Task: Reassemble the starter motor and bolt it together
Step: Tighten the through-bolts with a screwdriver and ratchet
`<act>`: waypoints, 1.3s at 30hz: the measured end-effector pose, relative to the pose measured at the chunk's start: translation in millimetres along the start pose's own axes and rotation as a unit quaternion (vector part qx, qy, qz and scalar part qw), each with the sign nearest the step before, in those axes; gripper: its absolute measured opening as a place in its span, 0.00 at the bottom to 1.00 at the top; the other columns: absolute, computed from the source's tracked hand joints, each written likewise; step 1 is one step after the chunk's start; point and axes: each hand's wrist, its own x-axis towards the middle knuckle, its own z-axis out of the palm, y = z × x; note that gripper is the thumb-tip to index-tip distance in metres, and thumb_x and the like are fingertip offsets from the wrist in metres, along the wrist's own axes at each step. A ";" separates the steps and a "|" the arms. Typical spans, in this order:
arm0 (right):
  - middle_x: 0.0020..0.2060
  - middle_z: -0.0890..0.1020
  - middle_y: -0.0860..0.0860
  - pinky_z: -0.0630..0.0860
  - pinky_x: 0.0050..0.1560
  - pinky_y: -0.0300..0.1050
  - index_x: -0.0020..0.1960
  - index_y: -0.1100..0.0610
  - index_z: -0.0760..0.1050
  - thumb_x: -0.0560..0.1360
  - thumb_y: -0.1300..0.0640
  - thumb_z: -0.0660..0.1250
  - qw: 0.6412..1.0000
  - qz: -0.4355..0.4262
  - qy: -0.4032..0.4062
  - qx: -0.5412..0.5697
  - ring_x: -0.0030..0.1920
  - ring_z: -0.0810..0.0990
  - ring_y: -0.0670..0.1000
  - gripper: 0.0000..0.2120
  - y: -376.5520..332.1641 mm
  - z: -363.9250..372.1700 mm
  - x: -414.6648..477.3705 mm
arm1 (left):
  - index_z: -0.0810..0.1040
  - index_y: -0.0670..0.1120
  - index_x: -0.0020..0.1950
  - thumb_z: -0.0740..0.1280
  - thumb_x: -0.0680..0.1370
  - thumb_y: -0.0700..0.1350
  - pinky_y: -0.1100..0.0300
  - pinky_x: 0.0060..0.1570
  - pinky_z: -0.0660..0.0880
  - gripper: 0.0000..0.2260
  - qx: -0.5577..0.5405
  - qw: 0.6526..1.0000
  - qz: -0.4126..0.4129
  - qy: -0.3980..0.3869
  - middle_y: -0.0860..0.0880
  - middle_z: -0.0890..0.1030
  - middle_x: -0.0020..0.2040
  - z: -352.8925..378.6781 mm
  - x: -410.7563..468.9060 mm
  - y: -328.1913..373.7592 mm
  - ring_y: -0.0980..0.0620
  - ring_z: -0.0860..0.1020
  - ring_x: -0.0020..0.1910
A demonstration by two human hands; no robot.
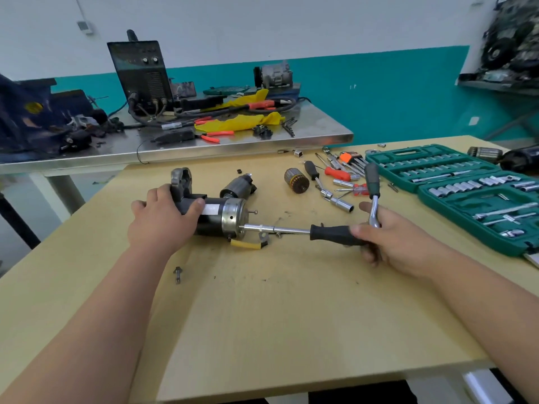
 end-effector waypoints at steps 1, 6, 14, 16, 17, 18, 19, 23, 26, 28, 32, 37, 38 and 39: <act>0.31 0.83 0.56 0.68 0.23 0.42 0.50 0.50 0.71 0.80 0.52 0.63 0.999 0.008 0.031 -0.028 0.22 0.71 0.51 0.02 -1.4 3.4 2.2 | 0.61 0.47 0.74 0.56 0.77 0.68 0.49 0.45 0.66 0.33 -0.001 1.000 0.000 -0.002 0.48 0.67 0.70 -0.1 0.2 0.1 0.41 0.63 0.68; 0.40 0.82 0.56 0.72 0.25 0.43 0.59 0.51 0.68 0.71 0.58 0.72 0.993 0.035 -0.020 0.109 0.26 0.74 0.50 0.19 -0.2 -2.3 -5.9 | 0.62 0.47 0.73 0.57 0.77 0.67 0.48 0.44 0.66 0.32 -0.007 1.000 0.000 -0.003 0.48 0.68 0.70 -1.6 -1.8 2.8 0.42 0.63 0.67; 0.43 0.79 0.60 0.69 0.23 0.42 0.53 0.55 0.70 0.77 0.54 0.67 0.994 0.052 0.028 0.090 0.24 0.72 0.49 0.09 -1.7 -0.2 -5.8 | 0.62 0.48 0.73 0.57 0.77 0.67 0.49 0.45 0.66 0.32 -0.019 1.000 0.004 -0.002 0.49 0.68 0.70 -3.4 -6.8 7.4 0.43 0.63 0.68; 0.46 0.80 0.61 0.71 0.25 0.42 0.61 0.55 0.66 0.75 0.60 0.69 0.989 0.074 0.001 0.125 0.25 0.73 0.49 0.18 -2.5 -3.5 -12.6 | 0.61 0.48 0.74 0.57 0.77 0.67 0.49 0.45 0.66 0.32 -0.021 1.000 0.004 0.002 0.49 0.67 0.70 -1.4 -8.4 5.6 0.43 0.62 0.68; 0.42 0.82 0.60 0.69 0.24 0.41 0.60 0.59 0.68 0.77 0.59 0.67 0.992 0.078 0.022 0.099 0.24 0.72 0.48 0.14 -4.0 -1.4 -9.4 | 0.61 0.48 0.74 0.57 0.77 0.67 0.49 0.46 0.66 0.32 -0.022 1.000 0.003 0.003 0.49 0.67 0.71 -0.7 -8.8 5.0 0.43 0.62 0.69; 0.38 0.84 0.59 0.67 0.22 0.39 0.55 0.61 0.71 0.79 0.55 0.65 0.993 0.094 0.055 0.053 0.22 0.69 0.47 0.10 -4.3 1.5 -5.9 | 0.61 0.48 0.74 0.57 0.77 0.67 0.49 0.46 0.66 0.32 -0.024 1.000 0.002 0.004 0.49 0.67 0.71 -0.4 -8.8 5.0 0.43 0.62 0.69; 0.34 0.84 0.58 0.64 0.22 0.38 0.51 0.62 0.74 0.80 0.50 0.62 0.990 0.104 0.091 0.010 0.20 0.66 0.48 0.13 -2.9 3.4 -3.4 | 0.61 0.47 0.74 0.57 0.77 0.67 0.49 0.46 0.66 0.32 -0.026 1.000 0.001 0.003 0.49 0.67 0.71 -0.6 -8.7 5.5 0.43 0.62 0.69; 0.38 0.80 0.59 0.70 0.24 0.42 0.50 0.57 0.71 0.76 0.55 0.67 0.989 0.095 0.036 0.108 0.24 0.72 0.49 0.07 -6.7 0.4 -11.4 | 0.61 0.47 0.74 0.57 0.77 0.67 0.49 0.46 0.66 0.33 -0.026 1.000 0.002 -0.001 0.48 0.67 0.71 -1.6 -7.4 9.1 0.42 0.62 0.69; 0.36 0.79 0.59 0.70 0.22 0.40 0.51 0.60 0.71 0.78 0.61 0.65 0.992 0.095 0.031 0.082 0.22 0.72 0.48 0.05 -6.5 -1.8 -12.1 | 0.61 0.47 0.74 0.57 0.77 0.67 0.49 0.45 0.66 0.33 -0.023 1.000 0.001 0.004 0.49 0.67 0.71 -0.4 -9.9 9.1 0.43 0.62 0.69; 0.30 0.81 0.57 0.65 0.20 0.38 0.46 0.62 0.74 0.81 0.51 0.61 0.991 0.094 0.094 -0.025 0.19 0.67 0.49 0.14 -4.9 3.5 -7.8 | 0.61 0.47 0.74 0.57 0.77 0.66 0.49 0.46 0.66 0.32 -0.027 1.000 0.004 0.002 0.48 0.67 0.71 -1.5 -10.6 9.7 0.43 0.62 0.69; 0.40 0.78 0.59 0.71 0.25 0.43 0.52 0.59 0.70 0.73 0.56 0.70 0.990 0.086 0.014 0.109 0.25 0.74 0.50 0.13 -7.3 -2.1 -16.9 | 0.62 0.47 0.74 0.58 0.78 0.65 0.49 0.46 0.66 0.31 -0.035 0.999 0.011 -0.001 0.48 0.68 0.70 -2.6 -10.9 10.2 0.43 0.62 0.69; 0.32 0.82 0.59 0.67 0.22 0.41 0.47 0.61 0.74 0.80 0.48 0.61 0.989 0.088 0.115 -0.038 0.20 0.68 0.49 0.15 -4.1 4.0 -9.1 | 0.62 0.47 0.73 0.57 0.78 0.65 0.49 0.45 0.66 0.31 -0.026 1.000 0.010 0.003 0.48 0.68 0.70 -2.7 -12.8 12.6 0.43 0.62 0.68; 0.32 0.81 0.59 0.68 0.23 0.42 0.48 0.61 0.73 0.79 0.48 0.63 0.991 0.081 0.102 -0.010 0.22 0.69 0.50 0.14 -4.0 2.1 -10.2 | 0.63 0.47 0.73 0.57 0.78 0.65 0.49 0.45 0.66 0.31 -0.022 1.000 0.010 0.002 0.48 0.68 0.70 -2.8 -13.1 13.1 0.42 0.63 0.68; 0.34 0.80 0.59 0.71 0.25 0.43 0.50 0.61 0.72 0.76 0.51 0.67 0.993 0.085 0.071 0.042 0.24 0.72 0.51 0.13 -4.6 -0.2 -12.0 | 0.62 0.46 0.73 0.56 0.78 0.65 0.49 0.45 0.66 0.30 -0.019 1.000 0.012 0.002 0.48 0.68 0.70 -2.5 -13.6 13.4 0.42 0.63 0.68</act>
